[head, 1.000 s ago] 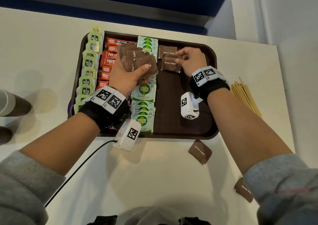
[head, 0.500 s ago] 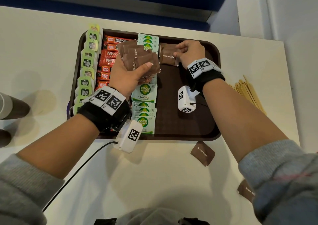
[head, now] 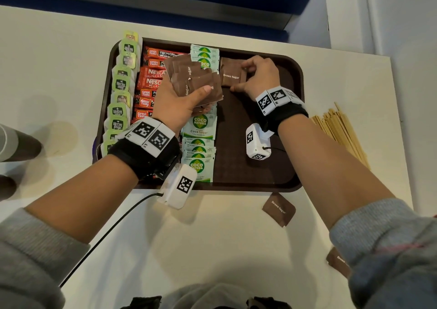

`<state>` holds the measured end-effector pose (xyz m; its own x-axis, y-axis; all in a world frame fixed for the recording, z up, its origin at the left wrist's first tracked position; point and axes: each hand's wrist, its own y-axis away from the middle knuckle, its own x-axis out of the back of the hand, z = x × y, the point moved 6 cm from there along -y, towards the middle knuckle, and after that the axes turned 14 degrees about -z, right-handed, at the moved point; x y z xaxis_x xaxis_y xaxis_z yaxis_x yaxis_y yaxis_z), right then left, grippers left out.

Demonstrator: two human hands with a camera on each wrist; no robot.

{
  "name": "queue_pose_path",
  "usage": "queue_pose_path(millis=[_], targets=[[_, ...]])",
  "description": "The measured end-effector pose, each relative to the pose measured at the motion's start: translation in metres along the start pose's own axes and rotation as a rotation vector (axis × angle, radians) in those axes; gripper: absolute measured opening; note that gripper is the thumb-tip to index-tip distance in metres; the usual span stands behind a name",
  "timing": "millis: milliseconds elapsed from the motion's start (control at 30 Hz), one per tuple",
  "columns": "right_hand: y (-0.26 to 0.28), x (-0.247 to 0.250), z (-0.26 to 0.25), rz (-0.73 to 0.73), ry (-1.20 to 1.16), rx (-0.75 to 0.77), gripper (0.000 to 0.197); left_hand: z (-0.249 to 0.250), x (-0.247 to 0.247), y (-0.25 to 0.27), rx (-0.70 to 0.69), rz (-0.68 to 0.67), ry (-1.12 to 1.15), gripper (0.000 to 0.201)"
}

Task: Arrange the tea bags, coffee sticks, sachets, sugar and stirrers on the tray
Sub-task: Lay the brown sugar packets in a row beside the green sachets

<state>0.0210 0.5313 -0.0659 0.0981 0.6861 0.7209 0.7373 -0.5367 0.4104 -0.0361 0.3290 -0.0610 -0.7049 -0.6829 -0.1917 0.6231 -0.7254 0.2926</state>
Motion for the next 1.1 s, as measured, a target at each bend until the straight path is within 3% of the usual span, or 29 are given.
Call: queue_pose_path(millis=[500,633,867,1100], targets=[[-0.004,-0.004,-0.001,-0.016,-0.023,0.024,0.058,-0.003,0.001,-0.001,-0.006,0.007,-0.004,0.06],[-0.001,-0.003,-0.002,-0.011,-0.032,0.032,0.058,-0.005,0.001,-0.001,0.001,0.017,0.018,0.051],[0.016,0.007,-0.011,0.075,-0.062,0.117,0.038,-0.004,-0.003,-0.002,-0.013,-0.001,0.043,0.04],[0.05,-0.004,-0.034,-0.146,-0.328,0.279,0.021,0.0,-0.011,0.003,-0.032,-0.035,0.057,0.067]])
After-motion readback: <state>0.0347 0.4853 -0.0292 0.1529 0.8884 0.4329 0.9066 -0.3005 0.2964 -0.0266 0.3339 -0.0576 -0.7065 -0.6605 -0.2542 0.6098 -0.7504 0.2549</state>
